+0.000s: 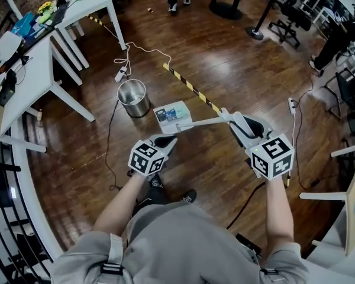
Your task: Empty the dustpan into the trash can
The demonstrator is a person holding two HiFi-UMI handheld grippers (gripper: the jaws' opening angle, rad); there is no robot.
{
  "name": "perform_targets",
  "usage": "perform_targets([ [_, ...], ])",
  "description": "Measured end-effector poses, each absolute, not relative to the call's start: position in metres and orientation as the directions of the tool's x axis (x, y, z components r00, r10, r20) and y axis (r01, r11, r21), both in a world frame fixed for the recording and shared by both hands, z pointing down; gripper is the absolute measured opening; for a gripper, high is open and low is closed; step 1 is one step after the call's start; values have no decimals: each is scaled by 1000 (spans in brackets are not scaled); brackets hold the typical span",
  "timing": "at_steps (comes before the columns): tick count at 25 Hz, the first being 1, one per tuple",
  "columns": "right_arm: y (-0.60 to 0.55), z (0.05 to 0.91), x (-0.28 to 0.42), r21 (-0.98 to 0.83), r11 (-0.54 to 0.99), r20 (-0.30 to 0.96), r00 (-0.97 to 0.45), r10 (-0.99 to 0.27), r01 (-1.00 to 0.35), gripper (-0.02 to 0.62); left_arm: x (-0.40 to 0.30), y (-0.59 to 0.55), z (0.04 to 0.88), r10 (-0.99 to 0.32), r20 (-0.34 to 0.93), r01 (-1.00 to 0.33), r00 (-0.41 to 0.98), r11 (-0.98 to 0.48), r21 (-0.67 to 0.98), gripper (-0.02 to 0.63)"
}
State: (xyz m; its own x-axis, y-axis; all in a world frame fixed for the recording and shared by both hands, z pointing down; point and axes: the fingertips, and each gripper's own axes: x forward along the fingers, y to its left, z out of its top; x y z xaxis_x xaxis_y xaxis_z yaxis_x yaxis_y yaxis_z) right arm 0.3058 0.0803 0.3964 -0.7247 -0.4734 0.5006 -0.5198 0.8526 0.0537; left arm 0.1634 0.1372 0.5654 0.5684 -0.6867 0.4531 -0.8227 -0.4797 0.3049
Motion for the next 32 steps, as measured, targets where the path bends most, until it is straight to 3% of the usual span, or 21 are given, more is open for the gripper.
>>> perform_targets([
  [10,59,333,158,50,897,447,-793,-414,-440,121,32,101,557,-781,406,-880,476,-430,204,9],
  [13,57,321,117,69,910,443,-805,-395,-409,121,4,76,559,-802,392,-892,450,-427,151,150],
  [15,55,313,92,82,916,442,-810,-386,-393,123,-11,55,561,-814,395,-902,426,-418,111,210],
  [19,48,303,53,74,925,447,-817,-365,-373,123,-31,11,566,-825,409,-910,391,-413,35,254],
  [22,40,304,31,66,936,454,-825,-336,-345,123,-38,-19,573,-814,430,-901,390,-435,-6,252],
  [23,36,307,26,65,940,457,-827,-327,-336,123,-39,-28,577,-807,445,-894,388,-447,-30,198],
  [24,29,312,21,64,942,461,-827,-322,-331,123,-42,-35,582,-800,462,-886,383,-459,-60,103],
  [25,21,316,18,61,942,465,-826,-318,-329,123,-44,-42,587,-793,477,-879,379,-470,-84,81],
  [32,-63,324,-5,115,936,476,-808,-347,-334,130,-59,-96,604,-750,532,-864,393,-499,-65,71],
])
